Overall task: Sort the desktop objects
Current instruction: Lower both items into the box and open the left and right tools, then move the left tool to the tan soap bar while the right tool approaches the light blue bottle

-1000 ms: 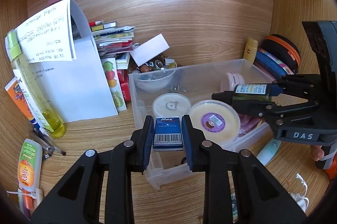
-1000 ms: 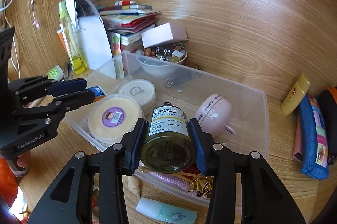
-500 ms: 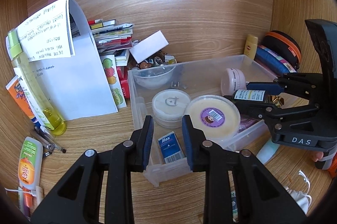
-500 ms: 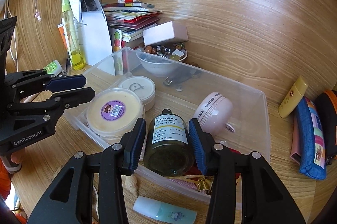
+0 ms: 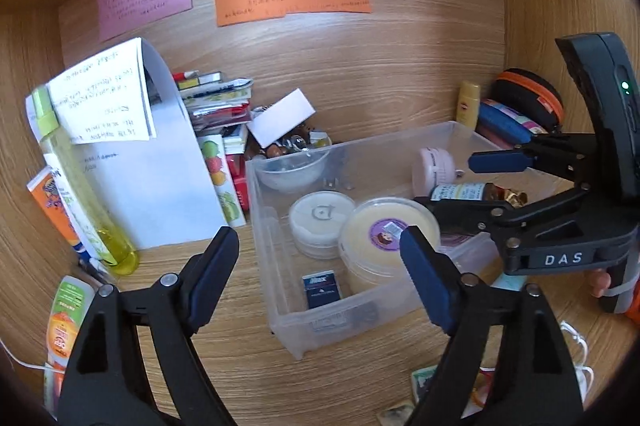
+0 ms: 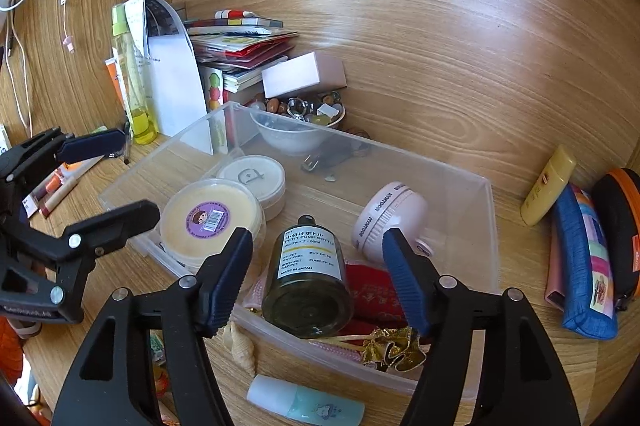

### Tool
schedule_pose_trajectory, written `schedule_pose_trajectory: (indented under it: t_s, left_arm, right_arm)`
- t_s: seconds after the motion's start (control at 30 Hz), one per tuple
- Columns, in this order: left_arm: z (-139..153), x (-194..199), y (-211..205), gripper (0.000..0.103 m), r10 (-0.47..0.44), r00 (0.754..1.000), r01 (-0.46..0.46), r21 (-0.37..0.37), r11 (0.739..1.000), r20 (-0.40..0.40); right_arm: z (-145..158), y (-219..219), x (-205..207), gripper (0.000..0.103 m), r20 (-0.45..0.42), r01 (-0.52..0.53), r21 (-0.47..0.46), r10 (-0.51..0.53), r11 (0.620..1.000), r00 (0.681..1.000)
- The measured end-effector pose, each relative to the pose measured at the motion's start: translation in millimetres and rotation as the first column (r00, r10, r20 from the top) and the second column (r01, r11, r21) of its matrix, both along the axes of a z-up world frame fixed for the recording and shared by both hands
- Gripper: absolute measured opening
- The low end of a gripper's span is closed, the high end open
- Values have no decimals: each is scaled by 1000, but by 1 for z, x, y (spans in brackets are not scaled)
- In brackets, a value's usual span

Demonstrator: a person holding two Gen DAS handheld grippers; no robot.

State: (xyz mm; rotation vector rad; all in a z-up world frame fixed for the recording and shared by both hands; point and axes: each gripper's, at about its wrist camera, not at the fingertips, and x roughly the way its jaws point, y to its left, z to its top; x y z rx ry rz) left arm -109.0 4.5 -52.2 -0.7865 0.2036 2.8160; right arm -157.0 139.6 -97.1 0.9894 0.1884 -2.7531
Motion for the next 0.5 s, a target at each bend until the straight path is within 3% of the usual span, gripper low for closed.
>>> schedule_pose_trajectory:
  t_s: [0.3, 0.5]
  left_arm:
    - [-1, 4, -9, 88, 46, 998, -46, 15, 999, 33]
    - [7, 23, -16, 94, 69, 998, -70, 22, 997, 12]
  right_arm:
    - [15, 3, 16, 84, -26, 17, 1, -17, 1000, 1000]
    - [22, 5, 42, 85, -49, 21, 48, -18, 999, 999]
